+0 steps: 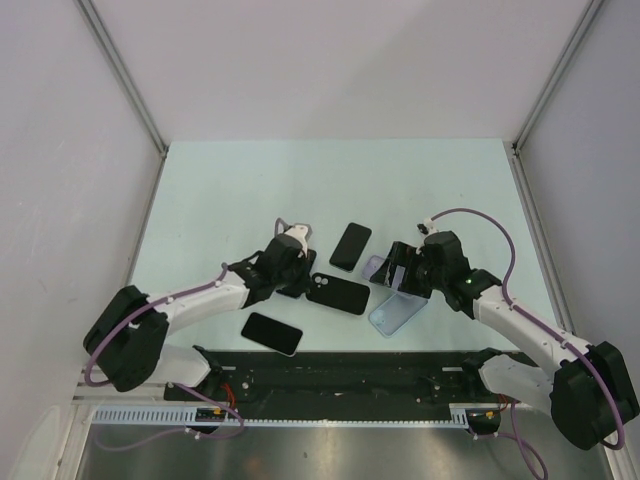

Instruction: Put the phone into the phone case

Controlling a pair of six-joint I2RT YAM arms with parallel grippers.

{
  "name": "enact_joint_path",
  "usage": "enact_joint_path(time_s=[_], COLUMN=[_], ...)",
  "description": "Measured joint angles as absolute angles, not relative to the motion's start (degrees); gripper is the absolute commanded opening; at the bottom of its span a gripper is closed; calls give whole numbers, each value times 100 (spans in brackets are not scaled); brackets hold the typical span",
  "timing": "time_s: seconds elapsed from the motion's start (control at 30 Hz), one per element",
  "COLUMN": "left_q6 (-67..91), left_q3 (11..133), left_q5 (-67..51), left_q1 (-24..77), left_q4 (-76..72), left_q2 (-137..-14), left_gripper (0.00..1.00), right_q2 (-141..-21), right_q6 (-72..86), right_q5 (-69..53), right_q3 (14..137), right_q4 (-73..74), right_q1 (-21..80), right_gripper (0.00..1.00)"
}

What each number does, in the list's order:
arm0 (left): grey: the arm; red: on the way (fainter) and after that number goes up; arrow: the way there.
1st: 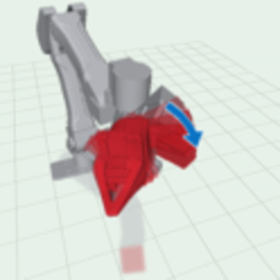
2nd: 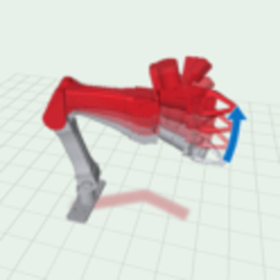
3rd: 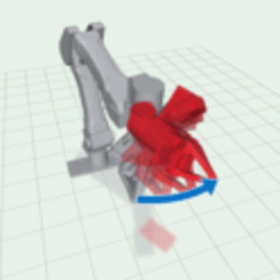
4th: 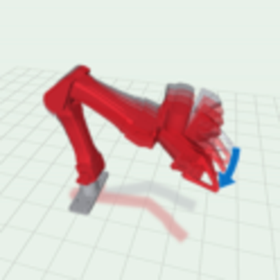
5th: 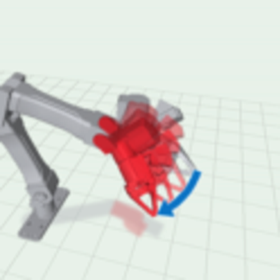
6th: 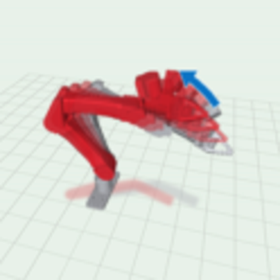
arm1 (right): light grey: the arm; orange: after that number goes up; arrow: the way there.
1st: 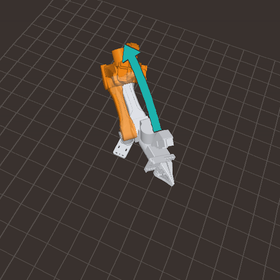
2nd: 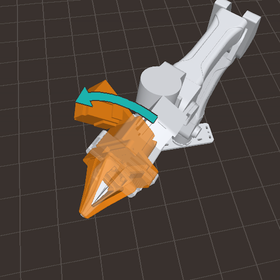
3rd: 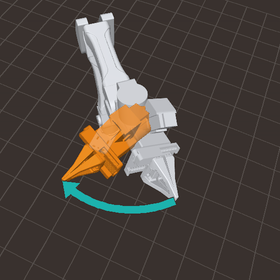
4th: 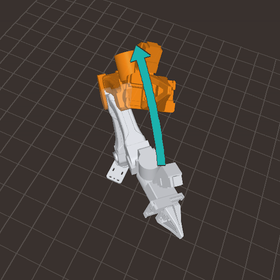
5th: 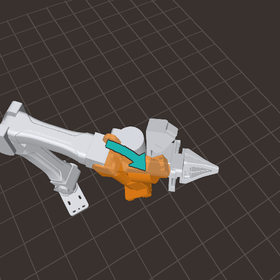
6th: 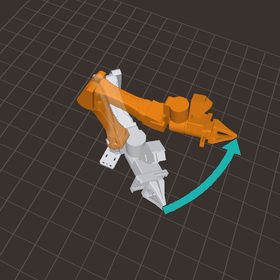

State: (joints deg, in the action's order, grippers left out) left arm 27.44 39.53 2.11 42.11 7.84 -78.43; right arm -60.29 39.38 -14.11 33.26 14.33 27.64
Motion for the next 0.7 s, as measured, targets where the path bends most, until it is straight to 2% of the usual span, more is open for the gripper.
enact_joint_path(time_s=[0.6, 0.63, 0.7], left_q6=[4018, 4018, 4018], left_q3=[3522, 3540, 3594], left_q5=[414, 412, 401], left_q1=[4187, 4187, 4187], left_q4=[799, 803, 810], left_q2=[-7929, -8023, -8202], left_gripper=[0, 6, 34], right_q2=[-6020, -6020, -6020], right_q6=[3728, 3721, 3701], right_q5=[-1448, -1448, -1450], right_q3=[3326, 3326, 3326], right_q4=[1487, 1485, 1485], right_q1=[2768, 2768, 2768], right_gripper=[100, 100, 100])
